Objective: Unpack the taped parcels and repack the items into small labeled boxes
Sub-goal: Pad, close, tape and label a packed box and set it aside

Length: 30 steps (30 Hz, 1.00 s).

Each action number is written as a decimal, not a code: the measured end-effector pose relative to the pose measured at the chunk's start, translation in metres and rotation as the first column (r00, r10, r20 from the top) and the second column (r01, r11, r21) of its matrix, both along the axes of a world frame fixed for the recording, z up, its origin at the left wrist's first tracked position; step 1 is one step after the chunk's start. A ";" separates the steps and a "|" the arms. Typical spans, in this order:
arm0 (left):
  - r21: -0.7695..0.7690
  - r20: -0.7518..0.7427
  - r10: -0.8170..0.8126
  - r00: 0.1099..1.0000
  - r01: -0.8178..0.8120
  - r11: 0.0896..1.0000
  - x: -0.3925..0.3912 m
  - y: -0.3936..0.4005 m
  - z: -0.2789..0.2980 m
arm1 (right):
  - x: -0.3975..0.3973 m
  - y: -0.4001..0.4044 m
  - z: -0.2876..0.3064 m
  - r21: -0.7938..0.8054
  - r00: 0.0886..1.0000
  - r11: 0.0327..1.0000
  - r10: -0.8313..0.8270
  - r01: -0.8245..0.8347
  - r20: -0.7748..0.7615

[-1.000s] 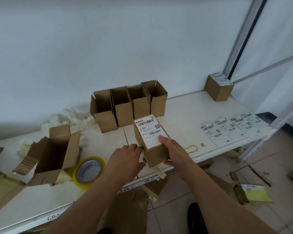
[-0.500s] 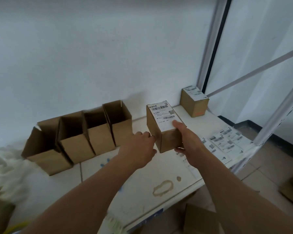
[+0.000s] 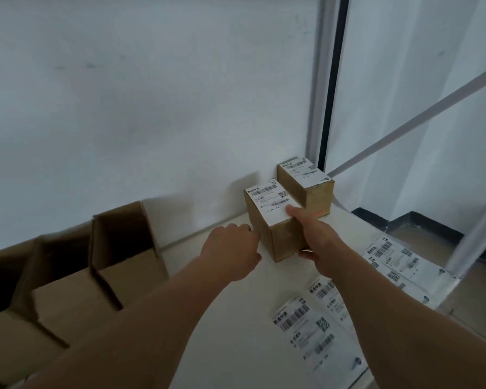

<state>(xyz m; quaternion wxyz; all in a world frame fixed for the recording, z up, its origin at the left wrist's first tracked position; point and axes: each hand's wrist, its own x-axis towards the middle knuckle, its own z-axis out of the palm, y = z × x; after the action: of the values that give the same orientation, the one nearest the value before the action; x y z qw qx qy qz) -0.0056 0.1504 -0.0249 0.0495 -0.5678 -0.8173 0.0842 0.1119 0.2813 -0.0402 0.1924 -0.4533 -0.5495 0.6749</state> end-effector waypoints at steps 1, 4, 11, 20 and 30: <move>0.000 0.004 0.001 1.000 -0.001 1.000 -0.002 0.007 -0.004 | -0.003 0.004 -0.004 -0.004 1.000 1.000 0.002 -0.002 -0.002; -0.019 0.003 0.000 1.000 0.000 1.000 -0.008 0.023 -0.017 | -0.014 0.014 -0.015 -0.003 0.999 1.000 -0.024 0.024 -0.042; -0.016 -0.008 -0.009 1.000 0.009 1.000 -0.021 0.046 -0.026 | -0.034 0.028 -0.030 0.119 0.977 0.981 -0.166 0.151 0.132; 0.001 -0.008 0.012 1.000 -0.012 1.000 -0.032 0.074 -0.023 | -0.064 0.051 -0.037 0.032 0.967 0.966 -0.256 0.256 0.006; -0.049 0.054 0.057 0.997 -0.054 0.997 -0.040 0.085 -0.034 | -0.069 0.048 -0.034 0.121 0.941 0.934 -0.337 0.335 -0.005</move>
<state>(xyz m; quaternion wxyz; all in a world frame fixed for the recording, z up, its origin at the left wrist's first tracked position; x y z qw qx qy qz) -0.0453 0.2353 -0.0593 0.0108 -0.5482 -0.8315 0.0892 0.0424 0.3298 -0.0743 0.3274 -0.5335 -0.5050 0.5943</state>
